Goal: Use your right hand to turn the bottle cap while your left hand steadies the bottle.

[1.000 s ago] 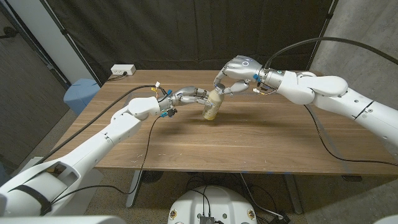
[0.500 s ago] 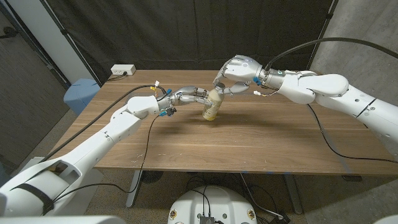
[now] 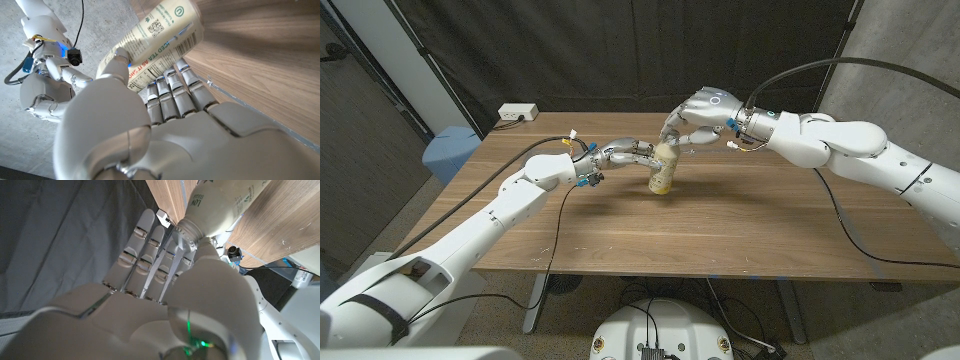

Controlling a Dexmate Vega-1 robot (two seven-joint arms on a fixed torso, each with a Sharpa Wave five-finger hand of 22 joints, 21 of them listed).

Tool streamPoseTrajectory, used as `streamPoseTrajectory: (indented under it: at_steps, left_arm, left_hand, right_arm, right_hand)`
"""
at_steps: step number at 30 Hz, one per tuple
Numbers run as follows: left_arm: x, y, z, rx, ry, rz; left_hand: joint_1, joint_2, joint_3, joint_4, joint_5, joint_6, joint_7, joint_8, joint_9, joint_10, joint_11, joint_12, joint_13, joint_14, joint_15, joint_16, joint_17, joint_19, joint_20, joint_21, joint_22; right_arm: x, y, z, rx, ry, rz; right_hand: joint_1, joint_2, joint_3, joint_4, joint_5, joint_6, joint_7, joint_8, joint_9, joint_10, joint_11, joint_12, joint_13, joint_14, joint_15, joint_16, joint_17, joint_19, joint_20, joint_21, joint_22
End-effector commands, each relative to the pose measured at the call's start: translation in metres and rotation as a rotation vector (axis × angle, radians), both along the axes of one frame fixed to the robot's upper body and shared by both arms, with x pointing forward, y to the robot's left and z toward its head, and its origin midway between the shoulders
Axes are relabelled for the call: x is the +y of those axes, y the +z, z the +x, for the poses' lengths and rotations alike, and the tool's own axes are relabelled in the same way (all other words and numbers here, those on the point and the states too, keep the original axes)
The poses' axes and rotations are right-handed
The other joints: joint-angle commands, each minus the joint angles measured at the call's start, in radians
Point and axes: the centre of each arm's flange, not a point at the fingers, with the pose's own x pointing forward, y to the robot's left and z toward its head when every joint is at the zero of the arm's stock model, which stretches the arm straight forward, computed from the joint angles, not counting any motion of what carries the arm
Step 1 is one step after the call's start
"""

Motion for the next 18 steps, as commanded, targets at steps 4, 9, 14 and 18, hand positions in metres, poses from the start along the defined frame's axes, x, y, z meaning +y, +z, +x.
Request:
streamPoseTrajectory:
  at_steps: [4,9,14,18]
  left_arm:
    - [-0.0052,-0.0041,0.0053,0.020,-0.013,0.019]
    - [-0.0075,-0.0037,0.0068,0.020,-0.018,0.026]
    - [-0.0087,-0.0035,0.0068,0.010,-0.011,0.035]
    - [-0.0094,-0.0029,0.0041,-0.023,0.018,0.047]
  left_hand:
    - [0.002,0.013,0.028,0.022,0.009,0.004,0.004,0.009,0.004,0.002,-0.003,-0.001,0.003,0.007,-0.011,0.005,0.004,0.002,0.003,-0.004,-0.001]
    - [0.002,0.013,0.028,0.022,0.009,0.004,0.003,0.009,0.004,0.000,-0.003,-0.002,0.003,0.007,-0.010,0.005,0.004,0.001,0.004,-0.004,-0.001]
    - [0.002,0.013,0.029,0.022,0.009,0.003,0.003,0.008,0.004,0.000,0.000,-0.002,0.003,0.006,-0.010,0.004,0.004,0.000,0.005,-0.005,-0.001]
    - [0.002,0.012,0.029,0.022,0.009,0.003,0.002,0.008,0.004,-0.001,-0.002,-0.003,0.003,0.004,-0.011,0.003,0.004,-0.004,0.006,-0.006,-0.001]
  right_arm:
    - [-0.0046,-0.0008,-0.0075,0.026,-0.051,0.052]
    - [-0.0063,-0.0021,-0.0093,0.027,-0.079,0.075]
    - [-0.0080,0.0007,-0.0115,0.017,-0.123,0.133]
    - [-0.0085,0.0035,-0.0119,0.019,-0.170,0.177]
  right_hand:
    - [-0.022,-0.005,-0.007,0.002,0.006,-0.049,-0.002,-0.001,-0.003,-0.033,0.001,-0.007,-0.002,0.030,-0.091,0.019,0.007,0.044,-0.032,0.025,-0.005]
    - [-0.047,-0.016,-0.021,0.008,0.008,-0.087,-0.002,0.003,-0.006,-0.073,0.002,-0.009,-0.004,0.130,-0.086,0.041,0.002,0.106,-0.054,0.056,-0.013]
    - [-0.085,-0.029,-0.040,0.020,0.005,-0.169,0.001,-0.006,-0.011,-0.094,0.015,-0.004,-0.003,0.183,-0.095,0.035,-0.002,0.158,-0.071,0.083,-0.021]
    - [-0.124,-0.047,-0.061,0.033,0.002,-0.248,0.002,-0.008,-0.013,-0.119,0.032,-0.003,-0.003,0.213,-0.095,0.026,-0.003,0.184,-0.080,0.095,-0.028]
